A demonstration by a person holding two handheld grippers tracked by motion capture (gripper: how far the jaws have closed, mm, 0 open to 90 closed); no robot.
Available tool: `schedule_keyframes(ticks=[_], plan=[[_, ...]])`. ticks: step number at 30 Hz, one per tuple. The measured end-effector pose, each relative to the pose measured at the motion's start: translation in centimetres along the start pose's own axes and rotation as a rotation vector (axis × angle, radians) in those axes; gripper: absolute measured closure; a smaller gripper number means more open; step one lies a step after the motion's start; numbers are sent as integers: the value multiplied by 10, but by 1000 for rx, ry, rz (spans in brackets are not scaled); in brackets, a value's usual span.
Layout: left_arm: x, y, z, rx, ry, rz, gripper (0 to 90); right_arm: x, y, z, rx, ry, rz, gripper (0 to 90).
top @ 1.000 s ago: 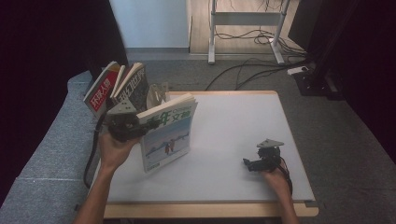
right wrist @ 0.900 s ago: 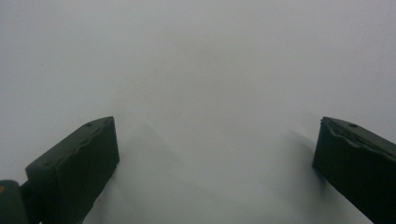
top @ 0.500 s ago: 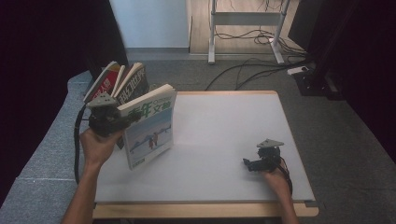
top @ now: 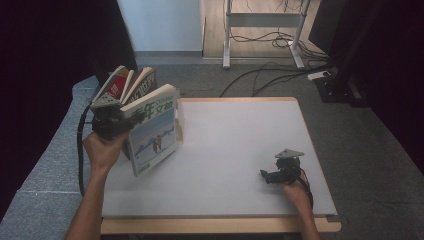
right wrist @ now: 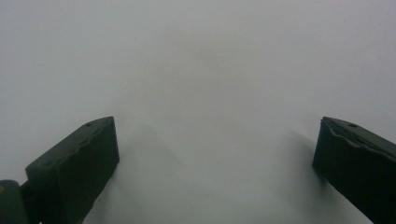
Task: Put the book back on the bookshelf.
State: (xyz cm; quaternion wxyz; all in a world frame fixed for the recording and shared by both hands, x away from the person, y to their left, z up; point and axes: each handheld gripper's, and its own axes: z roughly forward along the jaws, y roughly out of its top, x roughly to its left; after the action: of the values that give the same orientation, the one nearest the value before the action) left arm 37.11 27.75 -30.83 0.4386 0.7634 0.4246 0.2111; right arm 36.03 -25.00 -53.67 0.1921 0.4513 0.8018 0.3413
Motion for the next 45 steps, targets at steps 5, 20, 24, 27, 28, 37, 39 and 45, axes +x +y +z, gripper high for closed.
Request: schedule_keyframes(ticks=[5, 20, 24, 27, 28, 37, 39, 45], plan=[[1, 6, 12, -4, 31, -2, 743, 0, 0, 0, 0, 0, 0, 0], [0, 15, 43, -41, 79, -4, 743, 0, 0, 0, 1, 0, 1, 0], [-3, 15, 51, -71, 87, -7, 743, 0, 0, 0, 1, 1, 3, 0], [-7, 16, 57, -83, 96, -3, 743, 0, 0, 0, 1, 1, 3, 0], [-8, 15, 59, -84, 95, 1, 743, 0, 0, 0, 1, 1, 3, 0], [-14, -1, 62, -112, 39, 23, 740, 0, 0, 0, 0, 1, 4, 0], [-18, -5, 62, -112, 40, 44, 739, 0, 0, 0, 0, 1, 4, 0], [-29, -20, 63, -105, 60, 101, 729, 0, 0, 0, -1, 0, 3, 0]])
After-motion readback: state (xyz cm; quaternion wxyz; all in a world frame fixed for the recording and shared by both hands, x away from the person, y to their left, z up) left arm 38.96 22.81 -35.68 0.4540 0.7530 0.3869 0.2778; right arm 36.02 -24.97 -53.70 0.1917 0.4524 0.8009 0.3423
